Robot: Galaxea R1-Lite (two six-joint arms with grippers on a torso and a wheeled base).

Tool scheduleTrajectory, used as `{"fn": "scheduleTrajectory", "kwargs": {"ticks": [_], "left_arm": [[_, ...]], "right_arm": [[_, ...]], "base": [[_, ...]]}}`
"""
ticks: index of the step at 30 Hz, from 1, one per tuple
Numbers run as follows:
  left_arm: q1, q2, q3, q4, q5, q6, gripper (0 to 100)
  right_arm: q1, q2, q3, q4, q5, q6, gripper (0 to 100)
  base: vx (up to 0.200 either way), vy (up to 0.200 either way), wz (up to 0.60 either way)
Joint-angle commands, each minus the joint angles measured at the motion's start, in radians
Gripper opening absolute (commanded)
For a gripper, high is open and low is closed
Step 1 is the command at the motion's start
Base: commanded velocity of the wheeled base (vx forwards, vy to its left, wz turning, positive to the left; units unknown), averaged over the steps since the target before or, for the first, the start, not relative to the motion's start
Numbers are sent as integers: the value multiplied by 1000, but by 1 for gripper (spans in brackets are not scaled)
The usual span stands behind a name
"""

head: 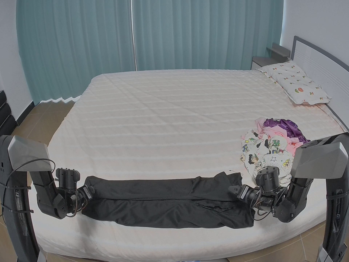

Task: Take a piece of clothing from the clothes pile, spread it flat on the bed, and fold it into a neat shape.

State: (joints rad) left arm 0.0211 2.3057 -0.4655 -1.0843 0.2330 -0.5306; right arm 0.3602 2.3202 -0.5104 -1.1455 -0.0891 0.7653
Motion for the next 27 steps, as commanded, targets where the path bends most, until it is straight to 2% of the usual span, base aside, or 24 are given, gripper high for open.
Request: {"fn": "scheduleTrajectory", "kwargs": {"ticks": [1, 4, 7, 8, 11, 12, 14, 18, 27], "left_arm": [[36, -112, 22, 18, 0, 0, 100], [54, -175, 11, 101, -18, 4, 100], [62, -253, 8, 219, -115, 8, 100], [62, -285, 15, 271, -193, 9, 100], [63, -296, 18, 296, -236, 11, 100], [73, -298, 10, 359, -340, 52, 100], [76, -284, 8, 377, -370, 109, 100], [65, -201, 5, 377, -377, 164, 100], [45, -91, -10, 372, -343, 189, 100]], "right_arm": [[-32, -84, 67, -5, 23, 8, 100], [-33, -93, 107, -42, 25, 48, 100], [-33, -87, 155, -112, 48, 71, 100], [-33, -79, 179, -148, 66, 71, 100], [-32, -74, 191, -166, 77, 72, 100], [-30, -59, 227, -226, 103, 68, 100], [-32, -56, 239, -246, 108, 68, 100], [-32, -56, 244, -247, 108, 69, 100], [-30, -58, 244, -249, 109, 69, 100]], "base": [[0, 0, 0], [0, 0, 0], [0, 0, 0], [0, 0, 0], [0, 0, 0], [0, 0, 0], [0, 0, 0], [0, 0, 0], [0, 0, 0]]}}
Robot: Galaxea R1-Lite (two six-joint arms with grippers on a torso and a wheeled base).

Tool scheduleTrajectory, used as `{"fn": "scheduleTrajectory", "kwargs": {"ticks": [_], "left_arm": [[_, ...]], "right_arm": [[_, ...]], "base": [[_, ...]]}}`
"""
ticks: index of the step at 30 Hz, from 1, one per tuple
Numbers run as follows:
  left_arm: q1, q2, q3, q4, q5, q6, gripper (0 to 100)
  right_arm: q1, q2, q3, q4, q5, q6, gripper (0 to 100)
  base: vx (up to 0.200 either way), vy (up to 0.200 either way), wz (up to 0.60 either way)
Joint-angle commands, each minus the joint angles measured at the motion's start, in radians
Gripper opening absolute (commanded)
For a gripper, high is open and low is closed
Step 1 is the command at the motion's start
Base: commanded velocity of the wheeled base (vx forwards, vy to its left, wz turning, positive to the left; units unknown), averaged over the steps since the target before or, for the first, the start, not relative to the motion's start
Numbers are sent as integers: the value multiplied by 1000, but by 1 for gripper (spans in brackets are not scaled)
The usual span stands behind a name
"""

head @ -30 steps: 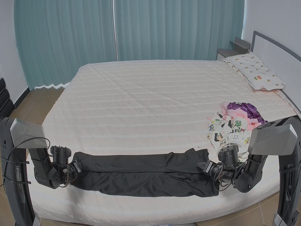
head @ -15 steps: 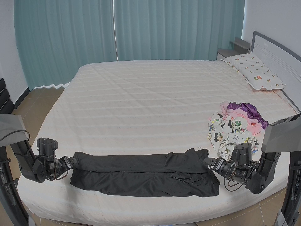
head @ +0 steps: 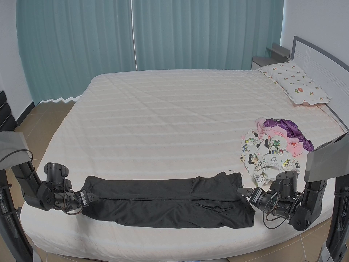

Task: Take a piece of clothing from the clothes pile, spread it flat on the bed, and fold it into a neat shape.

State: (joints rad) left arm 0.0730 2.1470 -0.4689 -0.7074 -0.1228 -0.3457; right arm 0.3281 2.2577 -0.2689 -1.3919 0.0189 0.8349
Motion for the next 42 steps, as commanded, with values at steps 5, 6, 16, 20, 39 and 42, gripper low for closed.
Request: {"fn": "scheduleTrajectory", "kwargs": {"ticks": [5, 6, 16, 20, 39, 42], "left_arm": [[-7, 93, -10, -4, 35, 21, 0], [-7, 93, -10, -1, 37, 25, 0], [34, 54, 47, 3, 147, 28, 0], [53, 45, 59, 3, 150, 39, 0], [73, -30, 115, 3, 183, 82, 100], [80, -85, 82, 16, 169, 77, 100]], "right_arm": [[3, 6, 2, -1, 1, 1, 100], [2, 6, 2, -1, 1, 0, 100], [5, 8, 8, -2, 3, 0, 100], [5, 6, 10, -2, 15, 1, 100], [5, 8, 17, -2, 15, 3, 100], [6, 8, 17, -2, 15, 3, 100]], "base": [[0, 0, 0], [0, 0, 0], [0, 0, 0], [0, 0, 0], [0, 0, 0], [0, 0, 0]]}}
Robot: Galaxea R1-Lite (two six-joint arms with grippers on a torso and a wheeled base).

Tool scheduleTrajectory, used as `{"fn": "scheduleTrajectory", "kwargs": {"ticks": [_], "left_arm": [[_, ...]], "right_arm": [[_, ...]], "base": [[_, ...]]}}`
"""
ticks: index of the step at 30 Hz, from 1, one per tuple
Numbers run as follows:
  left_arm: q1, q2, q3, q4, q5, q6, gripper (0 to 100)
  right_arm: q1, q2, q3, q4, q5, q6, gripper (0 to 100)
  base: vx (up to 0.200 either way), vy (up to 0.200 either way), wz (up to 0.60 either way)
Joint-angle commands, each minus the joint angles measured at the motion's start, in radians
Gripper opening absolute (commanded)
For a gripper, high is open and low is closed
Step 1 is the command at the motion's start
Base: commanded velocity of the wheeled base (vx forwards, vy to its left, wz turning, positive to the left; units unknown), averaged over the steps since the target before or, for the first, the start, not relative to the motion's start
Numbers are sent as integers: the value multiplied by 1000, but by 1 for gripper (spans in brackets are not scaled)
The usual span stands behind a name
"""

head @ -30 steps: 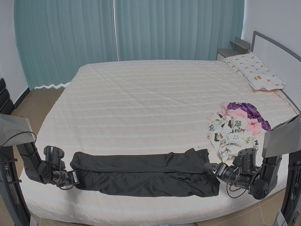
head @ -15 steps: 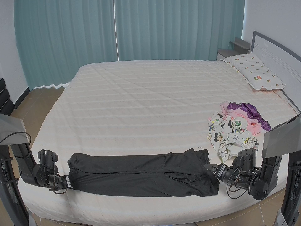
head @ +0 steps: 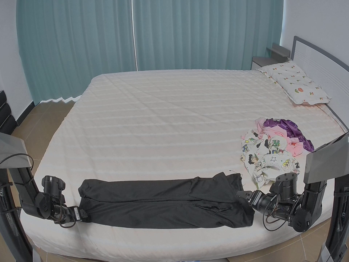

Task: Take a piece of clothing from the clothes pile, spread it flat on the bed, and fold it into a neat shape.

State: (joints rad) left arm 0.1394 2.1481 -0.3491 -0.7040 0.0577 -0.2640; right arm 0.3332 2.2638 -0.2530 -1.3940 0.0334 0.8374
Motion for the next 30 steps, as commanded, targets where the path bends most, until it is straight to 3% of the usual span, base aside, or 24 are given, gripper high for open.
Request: {"fn": "scheduleTrajectory", "kwargs": {"ticks": [1, 8, 10, 21, 30], "left_arm": [[16, -96, -47, 20, -15, -6, 100], [16, -163, -234, 262, -119, -64, 100], [14, -152, -272, 276, -130, -84, 100], [-6, 36, -392, 273, -127, -104, 100], [2, 122, -398, 252, -19, -90, 100]], "right_arm": [[0, 2, 1, 0, 0, 2, 100], [6, 8, 1, 0, -1, 2, 100], [7, 10, 1, -2, -1, 2, 100], [7, 17, 0, -2, -1, 2, 100], [9, 19, 1, -2, -1, 0, 100]], "base": [[0, 0, 0], [0, 0, 0], [0, 0, 0], [0, 0, 0], [0, 0, 0]]}}
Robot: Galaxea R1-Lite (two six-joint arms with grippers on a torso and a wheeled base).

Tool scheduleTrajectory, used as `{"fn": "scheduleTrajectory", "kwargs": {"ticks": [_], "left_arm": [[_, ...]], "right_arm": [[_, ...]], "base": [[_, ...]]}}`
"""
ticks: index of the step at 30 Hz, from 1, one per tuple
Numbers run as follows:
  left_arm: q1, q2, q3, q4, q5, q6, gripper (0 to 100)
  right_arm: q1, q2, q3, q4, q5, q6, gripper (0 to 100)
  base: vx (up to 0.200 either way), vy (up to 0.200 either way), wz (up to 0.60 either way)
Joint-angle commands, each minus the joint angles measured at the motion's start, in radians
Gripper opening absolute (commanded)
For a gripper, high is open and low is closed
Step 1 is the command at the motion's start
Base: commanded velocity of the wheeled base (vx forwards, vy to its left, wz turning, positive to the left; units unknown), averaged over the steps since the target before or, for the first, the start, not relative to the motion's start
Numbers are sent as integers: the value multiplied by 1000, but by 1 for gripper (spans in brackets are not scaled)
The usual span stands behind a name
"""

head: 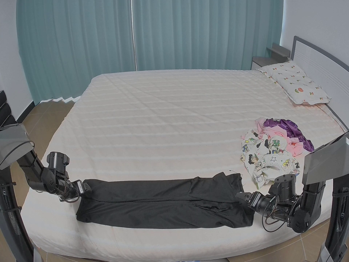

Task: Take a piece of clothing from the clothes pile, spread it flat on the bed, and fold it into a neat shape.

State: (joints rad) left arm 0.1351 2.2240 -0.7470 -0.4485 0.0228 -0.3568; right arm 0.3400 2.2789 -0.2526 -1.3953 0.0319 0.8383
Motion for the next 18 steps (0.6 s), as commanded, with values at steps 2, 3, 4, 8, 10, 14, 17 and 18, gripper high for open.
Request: {"fn": "scheduleTrajectory", "kwargs": {"ticks": [2, 3, 4, 8, 10, 14, 17, 18], "left_arm": [[6, 42, 6, 1, 20, 4, 100], [6, 42, 8, 2, 20, 4, 100], [6, 28, 21, 10, 25, 2, 100], [9, 2, 55, 11, 74, 1, 100], [14, 2, 61, 11, 89, 1, 100], [14, 0, 66, 8, 89, -11, 100], [14, -38, 67, 2, 74, -16, 100], [14, -58, 69, 2, 60, -13, 100]], "right_arm": [[2, 2, 1, -1, 0, -1, 100], [2, 2, 1, -1, 0, -1, 100], [2, 4, 1, -1, 0, -1, 100], [4, 4, 3, 1, 0, -2, 100], [4, 2, 4, -1, 0, -4, 100], [4, 2, 6, 1, 0, -5, 100], [2, 2, 3, -1, 2, -2, 100], [2, 2, 1, -1, 2, -2, 100]], "base": [[0, 0, 0], [0, 0, 0], [0, 0, 0], [0, 0, 0], [0, 0, 0], [0, 0, 0], [0, 0, 0], [0, 0, 0]]}}
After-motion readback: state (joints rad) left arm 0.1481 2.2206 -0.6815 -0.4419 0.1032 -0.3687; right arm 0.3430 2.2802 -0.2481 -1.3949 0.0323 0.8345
